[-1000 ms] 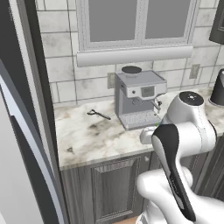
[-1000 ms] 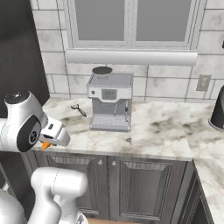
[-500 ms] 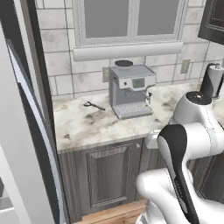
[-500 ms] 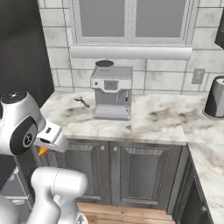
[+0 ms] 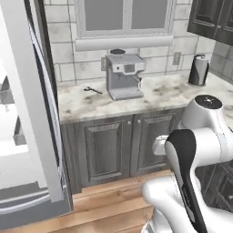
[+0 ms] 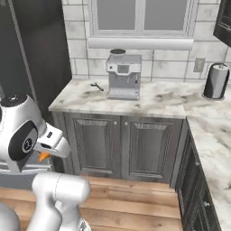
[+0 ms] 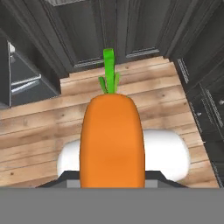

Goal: Place the eggplant and carrot inside the fridge drawer. Close the drawer after placing the vegetables.

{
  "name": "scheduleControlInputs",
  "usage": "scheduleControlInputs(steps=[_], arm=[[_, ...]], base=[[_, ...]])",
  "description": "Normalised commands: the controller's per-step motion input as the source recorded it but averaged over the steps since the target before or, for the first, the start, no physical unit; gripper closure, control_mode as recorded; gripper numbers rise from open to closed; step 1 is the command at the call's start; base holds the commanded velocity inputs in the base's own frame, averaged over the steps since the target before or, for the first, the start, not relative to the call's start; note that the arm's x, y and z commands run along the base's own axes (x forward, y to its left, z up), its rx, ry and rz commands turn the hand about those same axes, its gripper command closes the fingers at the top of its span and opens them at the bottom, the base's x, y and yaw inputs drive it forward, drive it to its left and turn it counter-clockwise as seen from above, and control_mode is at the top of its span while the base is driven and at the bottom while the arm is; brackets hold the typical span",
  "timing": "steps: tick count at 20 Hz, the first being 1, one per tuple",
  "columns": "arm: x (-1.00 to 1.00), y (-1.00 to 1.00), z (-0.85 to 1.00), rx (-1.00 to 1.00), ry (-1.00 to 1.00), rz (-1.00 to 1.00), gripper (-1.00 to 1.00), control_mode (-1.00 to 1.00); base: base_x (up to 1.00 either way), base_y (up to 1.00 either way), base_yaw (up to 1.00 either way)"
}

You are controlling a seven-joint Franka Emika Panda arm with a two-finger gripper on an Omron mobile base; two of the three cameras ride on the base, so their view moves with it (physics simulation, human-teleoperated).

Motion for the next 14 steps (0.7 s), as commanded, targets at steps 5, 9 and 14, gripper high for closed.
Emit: scheduleControlInputs(steps=[5,9,14], arm=[[0.0,0.0,0.0,0.0,0.0,0.0,1.0,1.0],[0.0,0.0,0.0,0.0,0.0,0.0,1.0,1.0],[0.0,0.0,0.0,0.0,0.0,0.0,1.0,1.0]], base=[[-1.0,0.71,0.24],[-0.97,1.0,0.25],[-0.47,1.0,0.14]])
